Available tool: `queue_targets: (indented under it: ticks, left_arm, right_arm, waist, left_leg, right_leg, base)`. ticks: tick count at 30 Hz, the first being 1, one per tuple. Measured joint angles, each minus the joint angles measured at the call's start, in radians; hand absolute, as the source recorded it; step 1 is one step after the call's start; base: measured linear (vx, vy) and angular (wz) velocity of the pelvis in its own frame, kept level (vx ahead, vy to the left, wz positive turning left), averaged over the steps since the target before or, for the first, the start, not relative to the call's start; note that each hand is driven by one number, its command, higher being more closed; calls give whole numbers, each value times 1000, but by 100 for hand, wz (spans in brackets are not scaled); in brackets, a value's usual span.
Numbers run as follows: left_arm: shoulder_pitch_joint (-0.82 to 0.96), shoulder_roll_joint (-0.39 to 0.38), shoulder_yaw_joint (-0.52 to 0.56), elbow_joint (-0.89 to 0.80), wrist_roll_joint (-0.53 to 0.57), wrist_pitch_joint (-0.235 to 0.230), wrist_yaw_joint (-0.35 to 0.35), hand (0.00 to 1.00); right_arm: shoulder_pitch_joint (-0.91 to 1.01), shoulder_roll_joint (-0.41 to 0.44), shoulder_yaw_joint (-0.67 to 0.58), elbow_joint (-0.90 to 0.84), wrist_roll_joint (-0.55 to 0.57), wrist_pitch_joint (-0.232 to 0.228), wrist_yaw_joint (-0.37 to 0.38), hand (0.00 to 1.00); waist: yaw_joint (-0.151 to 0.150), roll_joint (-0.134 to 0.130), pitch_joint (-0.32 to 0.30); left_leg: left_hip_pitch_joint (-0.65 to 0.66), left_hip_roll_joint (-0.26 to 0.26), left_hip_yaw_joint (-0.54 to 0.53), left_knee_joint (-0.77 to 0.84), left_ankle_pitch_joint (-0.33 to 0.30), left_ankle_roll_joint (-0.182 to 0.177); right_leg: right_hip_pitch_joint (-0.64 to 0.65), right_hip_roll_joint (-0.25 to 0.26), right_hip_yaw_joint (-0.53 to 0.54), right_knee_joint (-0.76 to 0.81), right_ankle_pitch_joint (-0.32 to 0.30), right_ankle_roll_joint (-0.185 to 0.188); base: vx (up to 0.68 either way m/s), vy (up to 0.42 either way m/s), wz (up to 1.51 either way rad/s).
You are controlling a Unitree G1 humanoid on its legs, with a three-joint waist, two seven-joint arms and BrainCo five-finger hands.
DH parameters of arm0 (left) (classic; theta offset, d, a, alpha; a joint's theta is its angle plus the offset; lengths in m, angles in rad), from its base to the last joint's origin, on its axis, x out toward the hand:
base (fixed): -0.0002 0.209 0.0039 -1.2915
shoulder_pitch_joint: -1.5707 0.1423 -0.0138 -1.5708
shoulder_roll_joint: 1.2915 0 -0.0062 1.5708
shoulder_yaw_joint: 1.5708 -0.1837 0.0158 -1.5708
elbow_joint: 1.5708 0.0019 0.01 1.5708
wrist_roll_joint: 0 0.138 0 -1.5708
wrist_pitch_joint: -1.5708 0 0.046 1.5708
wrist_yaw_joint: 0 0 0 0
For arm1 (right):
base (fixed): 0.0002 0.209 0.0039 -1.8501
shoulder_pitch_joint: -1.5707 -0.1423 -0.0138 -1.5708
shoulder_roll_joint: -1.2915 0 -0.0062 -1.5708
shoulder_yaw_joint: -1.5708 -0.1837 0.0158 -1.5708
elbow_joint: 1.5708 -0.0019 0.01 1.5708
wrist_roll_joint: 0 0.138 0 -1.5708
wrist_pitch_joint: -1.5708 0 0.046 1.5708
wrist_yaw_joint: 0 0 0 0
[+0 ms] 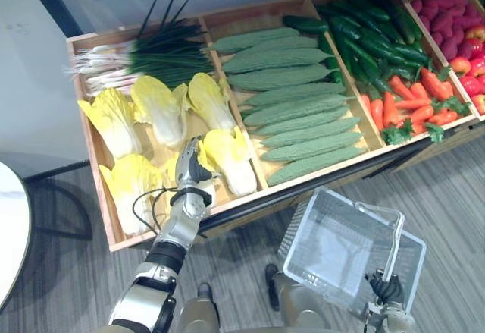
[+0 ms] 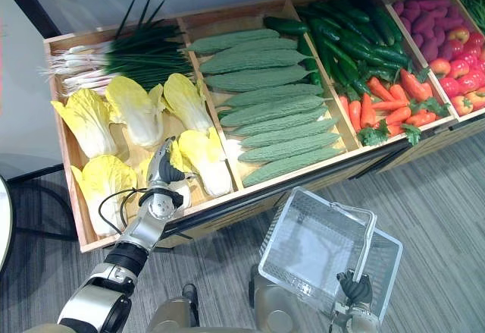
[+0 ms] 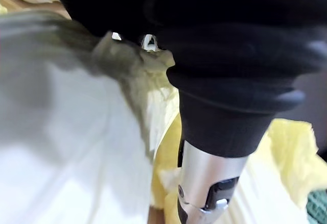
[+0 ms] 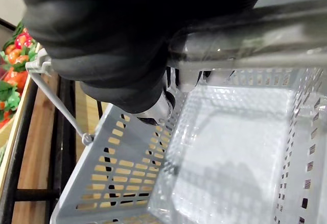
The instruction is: Pick vegetable in the basket
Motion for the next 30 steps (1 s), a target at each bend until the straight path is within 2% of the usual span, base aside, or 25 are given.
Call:
queue_targets:
  ticks: [9, 13, 16, 23, 27, 30]
  left_arm:
    - [-18, 3, 10, 36, -7, -21, -8, 100]
    - [10, 13, 43, -15, -55, -25, -8, 100]
    - [66, 18, 67, -114, -88, -23, -7, 100]
    - [283, 14, 145, -460, -163, -20, 19, 100]
    - [354, -21, 206, -673, -193, -28, 74, 100]
    - [388, -49, 228, -816, -213, -53, 100, 100]
  right_arm:
    - [-12, -6, -3, -37, -1, 1, 13, 100]
    - [-14, -6, -4, -40, -4, 1, 12, 100]
    - [-12, -6, -7, -49, -5, 5, 12, 100]
    - [14, -5, -10, -116, -27, 9, 13, 100]
    - [14, -4, -10, -116, -40, 10, 13, 100]
    - [14, 4, -11, -116, -41, 13, 13, 100]
  waist:
    - [8, 1, 21]
    - [5, 8, 41]
    - [5, 10, 42]
    - [13, 15, 50]
    - [20, 16, 50]
    - [21, 18, 48]
  left_leg:
    - [19, -4, 23, -4, -2, 4]
    - [31, -3, 26, -12, -5, 8]
    - [38, -5, 30, -21, -5, 8]
    - [78, -4, 30, -24, -5, 8]
    - [93, -3, 27, -25, -5, 8]
    - [106, -2, 34, -22, -6, 10]
  right_leg:
    - [8, -1, 23, -3, 6, 10]
    - [25, 0, 23, -7, 3, 15]
    - [27, 0, 23, -7, -1, 20]
    - [62, -4, 12, -7, -17, 22]
    - [80, -6, 5, -8, -17, 22]
    - [91, -4, 10, -9, -16, 22]
  base:
    - [-20, 13, -6]
    - [-9, 1, 0]
    - [0, 0, 0]
    - [38, 5, 6]
    - [-18, -2, 3]
    - [-61, -4, -5]
